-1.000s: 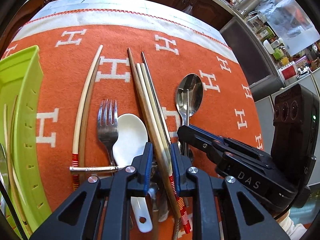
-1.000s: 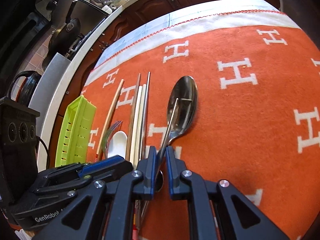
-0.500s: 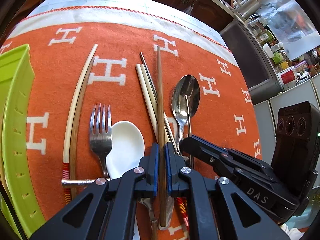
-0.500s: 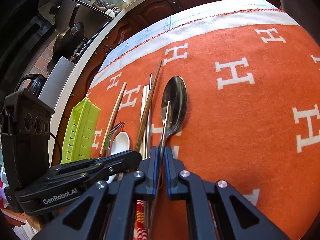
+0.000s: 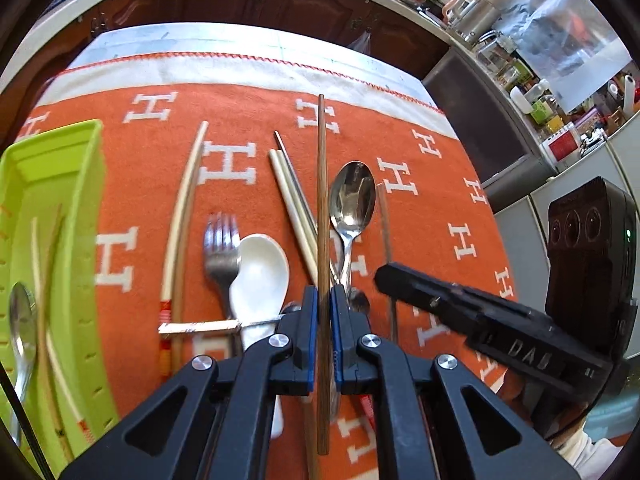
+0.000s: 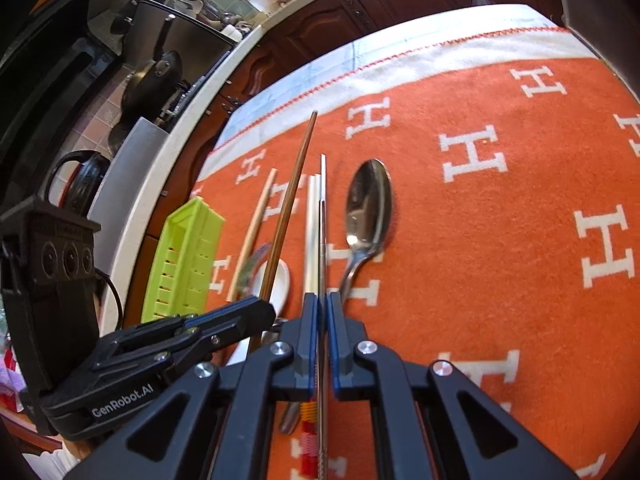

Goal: Organize utensils
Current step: 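Lower both chopsticks into the green tray and open both grippers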

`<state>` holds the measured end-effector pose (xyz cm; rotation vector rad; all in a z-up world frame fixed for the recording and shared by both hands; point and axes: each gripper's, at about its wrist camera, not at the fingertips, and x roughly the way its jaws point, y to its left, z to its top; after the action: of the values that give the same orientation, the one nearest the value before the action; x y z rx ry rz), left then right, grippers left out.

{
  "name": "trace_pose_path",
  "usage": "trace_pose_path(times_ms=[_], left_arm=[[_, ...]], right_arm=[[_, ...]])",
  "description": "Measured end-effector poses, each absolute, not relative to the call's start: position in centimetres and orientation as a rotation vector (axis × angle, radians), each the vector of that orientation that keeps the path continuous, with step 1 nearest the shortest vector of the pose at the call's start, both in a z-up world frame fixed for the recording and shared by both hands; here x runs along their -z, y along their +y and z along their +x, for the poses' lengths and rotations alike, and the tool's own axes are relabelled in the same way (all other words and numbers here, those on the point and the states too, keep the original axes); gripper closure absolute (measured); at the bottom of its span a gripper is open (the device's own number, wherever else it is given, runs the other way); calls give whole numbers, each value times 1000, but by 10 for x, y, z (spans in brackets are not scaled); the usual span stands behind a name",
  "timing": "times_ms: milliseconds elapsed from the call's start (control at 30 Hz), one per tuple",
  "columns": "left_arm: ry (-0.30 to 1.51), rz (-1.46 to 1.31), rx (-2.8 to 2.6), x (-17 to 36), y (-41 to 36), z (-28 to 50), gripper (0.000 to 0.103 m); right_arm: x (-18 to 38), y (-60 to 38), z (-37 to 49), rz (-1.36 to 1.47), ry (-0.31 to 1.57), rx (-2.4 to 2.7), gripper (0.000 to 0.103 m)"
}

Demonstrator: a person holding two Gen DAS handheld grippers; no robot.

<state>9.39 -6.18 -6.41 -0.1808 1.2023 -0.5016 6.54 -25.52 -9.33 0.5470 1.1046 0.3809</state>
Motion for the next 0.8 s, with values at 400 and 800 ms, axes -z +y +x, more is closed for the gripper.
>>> trace_pose_path(times_ms=[400, 800], left_arm=[[1067, -183, 394, 9, 19, 38, 99], [1003, -121, 173, 4, 99, 10, 99]], right_arm=[[22, -224, 44, 594, 959, -573, 98], [-18, -137, 48, 530, 960, -770, 98]])
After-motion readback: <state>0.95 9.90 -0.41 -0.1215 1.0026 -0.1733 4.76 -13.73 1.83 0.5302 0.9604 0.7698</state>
